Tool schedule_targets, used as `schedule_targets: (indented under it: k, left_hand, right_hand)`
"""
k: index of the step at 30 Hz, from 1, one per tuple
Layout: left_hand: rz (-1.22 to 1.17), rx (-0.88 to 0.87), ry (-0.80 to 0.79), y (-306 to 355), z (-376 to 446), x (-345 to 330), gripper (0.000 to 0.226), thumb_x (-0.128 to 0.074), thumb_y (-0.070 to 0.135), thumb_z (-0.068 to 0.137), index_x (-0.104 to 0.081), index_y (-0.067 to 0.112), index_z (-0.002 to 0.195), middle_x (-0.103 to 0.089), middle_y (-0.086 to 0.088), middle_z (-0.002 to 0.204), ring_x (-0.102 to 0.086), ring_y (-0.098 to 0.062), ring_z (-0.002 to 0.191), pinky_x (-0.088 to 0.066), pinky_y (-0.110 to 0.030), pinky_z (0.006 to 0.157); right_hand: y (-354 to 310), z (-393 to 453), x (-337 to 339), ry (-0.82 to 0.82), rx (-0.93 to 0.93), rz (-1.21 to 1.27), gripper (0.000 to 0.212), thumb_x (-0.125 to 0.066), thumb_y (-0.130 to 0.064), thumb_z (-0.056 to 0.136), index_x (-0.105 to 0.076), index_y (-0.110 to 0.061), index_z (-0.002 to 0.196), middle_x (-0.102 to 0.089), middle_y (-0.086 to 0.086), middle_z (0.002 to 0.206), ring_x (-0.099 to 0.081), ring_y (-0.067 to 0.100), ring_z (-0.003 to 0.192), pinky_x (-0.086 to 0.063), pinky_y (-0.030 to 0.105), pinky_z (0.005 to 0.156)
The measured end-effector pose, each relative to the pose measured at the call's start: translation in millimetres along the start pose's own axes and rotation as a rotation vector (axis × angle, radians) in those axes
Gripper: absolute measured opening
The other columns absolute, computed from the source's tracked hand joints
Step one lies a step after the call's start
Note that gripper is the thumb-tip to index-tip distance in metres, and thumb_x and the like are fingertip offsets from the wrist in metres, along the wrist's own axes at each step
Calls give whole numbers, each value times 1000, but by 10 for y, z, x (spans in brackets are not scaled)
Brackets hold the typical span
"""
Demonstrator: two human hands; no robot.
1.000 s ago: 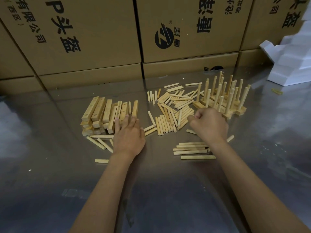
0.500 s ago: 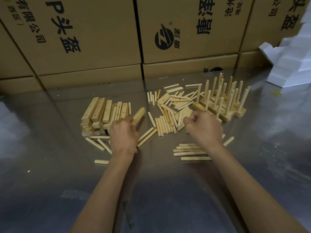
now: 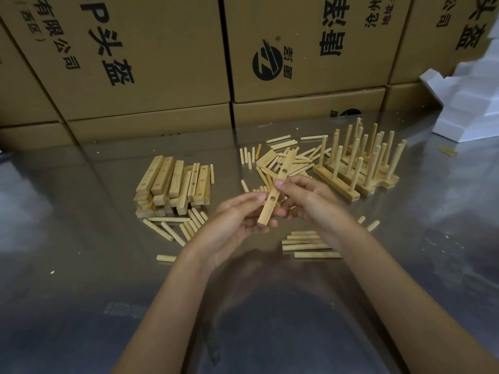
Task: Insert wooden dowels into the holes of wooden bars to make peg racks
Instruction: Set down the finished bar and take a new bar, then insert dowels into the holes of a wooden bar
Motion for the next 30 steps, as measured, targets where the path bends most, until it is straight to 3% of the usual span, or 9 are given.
schedule_targets:
  k: [4, 7, 9, 11, 12, 16, 25, 27, 30]
  left_hand:
    - [59, 33, 53, -50, 15, 3, 57, -53, 58, 90, -60, 17, 129, -72, -24, 106, -70, -30, 85, -59, -36, 75]
    - [46, 43, 129, -78, 6, 48, 44, -54, 55, 94, -64, 23, 123, -73, -13, 101, -66, -26, 67, -57, -37, 59]
    - [62, 32, 204, -78, -7, 134, 36, -53, 48, 99, -67, 20, 116, -68, -8, 86, -60, -18, 57, -50, -31, 48]
    - [67, 27, 264, -71, -17, 215, 34, -53, 43, 101, -65, 15, 115, -62, -3, 78, -53, -13, 53, -43, -27, 43]
    - [57, 31, 281, -73, -19, 244, 34, -53, 41, 101, -64, 13, 116, -60, -2, 77, -50, -13, 52, -40, -26, 41]
    - [-35, 102, 247, -129, -23, 233, 37, -47, 37, 104, -63, 8, 120, -61, -2, 71, -47, -12, 50, -36, -24, 38]
    - [-145, 147, 142, -141, -29, 89, 36, -38, 32, 106, -53, 10, 131, -61, -5, 71, -45, -13, 48, -38, -23, 37]
    - [-148, 136, 106, -129, -31, 75, 37, -37, 30, 106, -52, 10, 133, -60, -5, 72, -44, -13, 48, -38, -23, 37]
    - [-148, 137, 58, -138, -34, 60, 36, -36, 27, 107, -48, 11, 137, -55, -5, 72, -41, -13, 47, -35, -22, 34]
  right_hand:
    - [-25, -27, -157, -90, 63, -206, 30, -81, -29, 81, -68, -7, 96, -69, -2, 79, -62, 5, 68, -45, 18, 57]
    - [-116, -70, -255, -215, 127, -405, 21, -82, -33, 79, -74, -18, 92, -68, -26, 81, -56, -9, 68, -42, 6, 57]
    - [-166, -84, -150, -263, 96, -495, 12, -77, -37, 83, -75, -30, 92, -70, -28, 89, -60, -5, 75, -45, 11, 65]
    - [-193, -54, 110, -244, 76, -650, 4, -72, -27, 88, -73, -31, 88, -72, -17, 92, -64, 0, 87, -44, 20, 76]
    - [-152, -40, 236, -259, 43, -748, 9, -70, -21, 89, -72, -29, 87, -72, -14, 92, -63, 2, 90, -42, 21, 78]
    - [199, -77, 493, -382, -232, -999, 8, -78, -29, 81, -73, -29, 87, -63, -9, 78, -57, 7, 79, -45, 29, 79]
    - [198, 11, 267, -295, -116, -978, 8, -67, -17, 91, -66, -25, 89, -61, -6, 82, -53, 5, 74, -40, 17, 61]
    - [57, 19, 194, -238, 6, -868, 11, -62, -12, 94, -64, -23, 92, -64, -3, 84, -60, 14, 81, -50, 28, 69]
    - [-208, -14, 103, -136, 200, -615, 8, -59, -16, 97, -60, -24, 97, -69, -1, 83, -64, 22, 86, -50, 40, 80]
Point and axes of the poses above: each hand's wrist, its own z-axis towards the middle knuckle, its own x-axis out of the back of the hand, y = z × x, the point moved 9 cm from there along z, towards the middle knuckle
